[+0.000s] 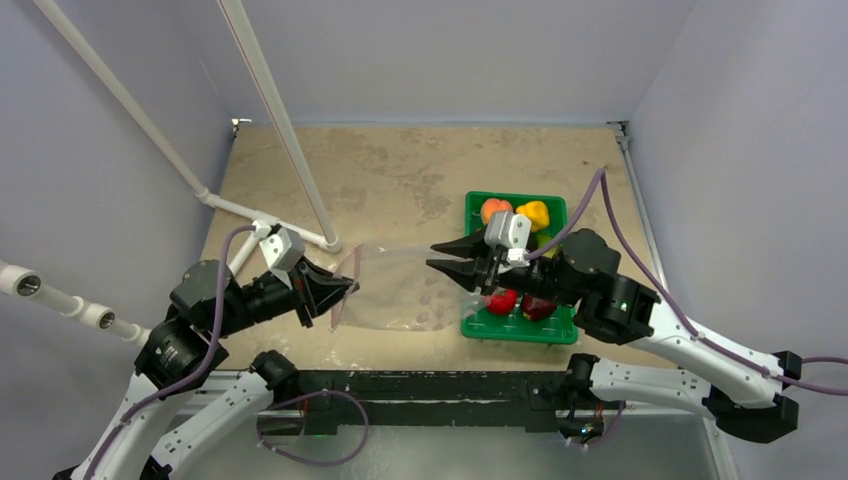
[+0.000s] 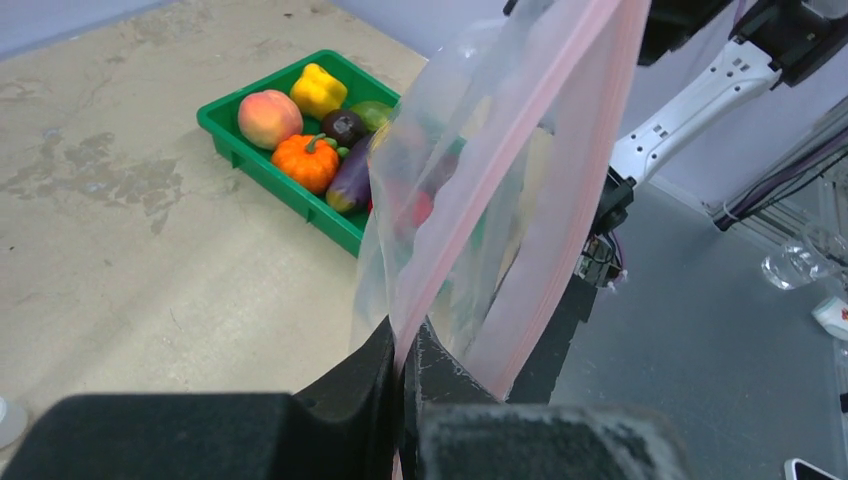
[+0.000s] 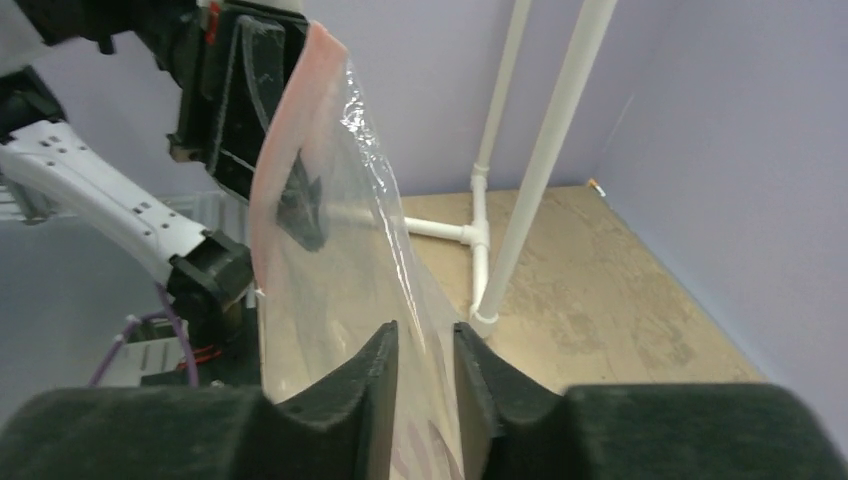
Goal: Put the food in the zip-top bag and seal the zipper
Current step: Open the zipper of the food storage bag at the center of the board.
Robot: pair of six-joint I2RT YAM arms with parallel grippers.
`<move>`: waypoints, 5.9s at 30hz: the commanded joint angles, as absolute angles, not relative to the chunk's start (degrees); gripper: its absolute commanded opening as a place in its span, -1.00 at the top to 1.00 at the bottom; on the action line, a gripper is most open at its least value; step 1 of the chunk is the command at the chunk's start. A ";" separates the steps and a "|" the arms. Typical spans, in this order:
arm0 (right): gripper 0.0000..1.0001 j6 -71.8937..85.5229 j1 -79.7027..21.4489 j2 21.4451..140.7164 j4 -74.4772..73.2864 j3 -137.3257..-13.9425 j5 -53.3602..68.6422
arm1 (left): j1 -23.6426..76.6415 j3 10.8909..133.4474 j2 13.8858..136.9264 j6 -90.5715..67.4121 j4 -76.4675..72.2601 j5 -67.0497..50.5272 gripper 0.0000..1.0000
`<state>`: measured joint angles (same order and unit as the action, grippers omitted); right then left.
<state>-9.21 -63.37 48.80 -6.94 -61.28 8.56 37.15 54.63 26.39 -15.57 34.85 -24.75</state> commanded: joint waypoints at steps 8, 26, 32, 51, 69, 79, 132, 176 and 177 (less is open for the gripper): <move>-0.17 -0.74 -63.54 47.93 2.53 -59.76 -3.81 | 37.13 63.40 30.50 -18.59 33.83 -9.85 1.00; -0.31 24.98 -63.54 63.62 10.32 -67.07 -1.70 | 37.13 65.00 39.84 -26.87 35.29 8.57 1.00; -0.25 30.60 -63.72 69.91 12.17 -68.43 -6.23 | 37.17 60.52 40.48 -30.00 32.35 12.24 1.00; 0.00 37.16 -64.16 85.07 6.84 -78.52 -18.22 | 37.13 53.46 41.48 -34.75 27.62 14.49 1.00; 0.75 37.06 -68.28 90.49 -3.57 -82.44 -30.39 | 37.11 54.00 41.07 -35.51 27.37 16.33 1.00; 1.00 40.48 -69.12 86.07 -11.82 -79.19 -37.51 | 37.14 56.39 40.37 -34.29 31.34 20.15 1.00; 1.00 44.56 -52.97 71.32 12.14 -50.35 -4.55 | 39.30 57.98 53.22 -28.66 31.65 9.68 1.00; 1.00 69.42 -52.91 54.20 -32.00 -45.03 -21.02 | 48.65 64.34 56.51 -25.89 38.01 34.45 1.00; 1.00 68.61 -52.91 54.49 -30.00 -44.69 -20.62 | 48.63 65.48 56.52 -25.33 38.66 34.22 1.00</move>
